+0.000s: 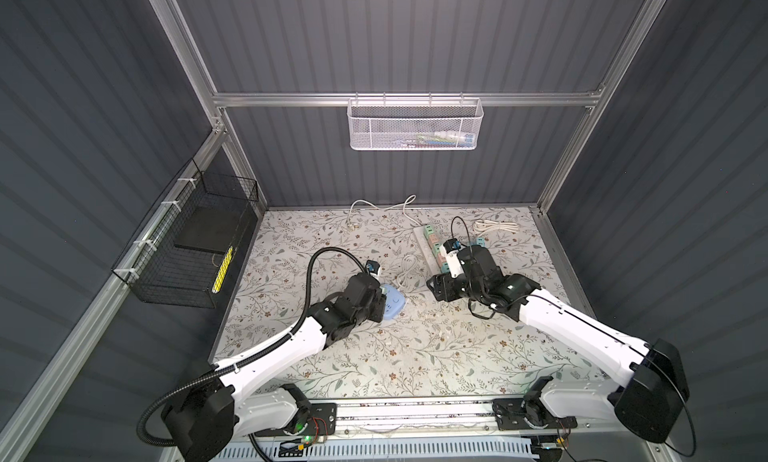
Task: Insert the plug
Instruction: 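Bring the green charger toward the right gripper while the right moves to meet it, then close the right gripper on the green charger while the left gripper releases it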
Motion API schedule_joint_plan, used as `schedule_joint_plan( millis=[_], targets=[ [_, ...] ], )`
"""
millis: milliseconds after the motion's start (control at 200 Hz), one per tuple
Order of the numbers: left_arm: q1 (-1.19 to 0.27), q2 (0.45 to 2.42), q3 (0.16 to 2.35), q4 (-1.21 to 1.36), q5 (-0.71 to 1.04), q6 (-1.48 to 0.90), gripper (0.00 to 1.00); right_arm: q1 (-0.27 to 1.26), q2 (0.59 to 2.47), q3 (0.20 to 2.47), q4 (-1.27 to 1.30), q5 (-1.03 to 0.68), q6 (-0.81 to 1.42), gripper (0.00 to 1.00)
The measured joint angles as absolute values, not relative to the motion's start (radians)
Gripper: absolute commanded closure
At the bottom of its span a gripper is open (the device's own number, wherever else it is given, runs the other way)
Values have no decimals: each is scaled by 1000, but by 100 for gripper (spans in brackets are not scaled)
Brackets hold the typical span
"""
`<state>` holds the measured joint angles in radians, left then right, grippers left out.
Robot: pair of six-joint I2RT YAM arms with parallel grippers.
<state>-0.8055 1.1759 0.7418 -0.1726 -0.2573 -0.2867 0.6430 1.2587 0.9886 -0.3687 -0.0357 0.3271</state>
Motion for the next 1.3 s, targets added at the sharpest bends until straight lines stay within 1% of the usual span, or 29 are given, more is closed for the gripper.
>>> schedule_joint_plan(
  millis=[175,315,425,680,870,950,1166,1301],
  targets=[
    [-871,1155,630,126,-297,-118,76,567,1193,989,-367,-154,340,34],
    [-914,1172,620,280,-296,5,77,550,1185,994,-371,-252,338,40],
    [-939,1195,620,361,-286,72,77,550,1187,1005,-370,-341,334,43],
    [-981,1236,620,405,-256,140,77,550,1212,1025,-329,-511,334,42],
    [-984,1235,622,405,-245,152,78,558,1262,1042,-314,-563,333,42],
    [-986,1235,623,405,-245,154,78,564,1295,1052,-310,-571,334,47],
    [-988,1235,635,393,-242,159,78,594,1339,1063,-304,-588,337,48],
    [-988,1235,641,386,-242,163,77,604,1360,1069,-303,-601,337,56]
  ],
)
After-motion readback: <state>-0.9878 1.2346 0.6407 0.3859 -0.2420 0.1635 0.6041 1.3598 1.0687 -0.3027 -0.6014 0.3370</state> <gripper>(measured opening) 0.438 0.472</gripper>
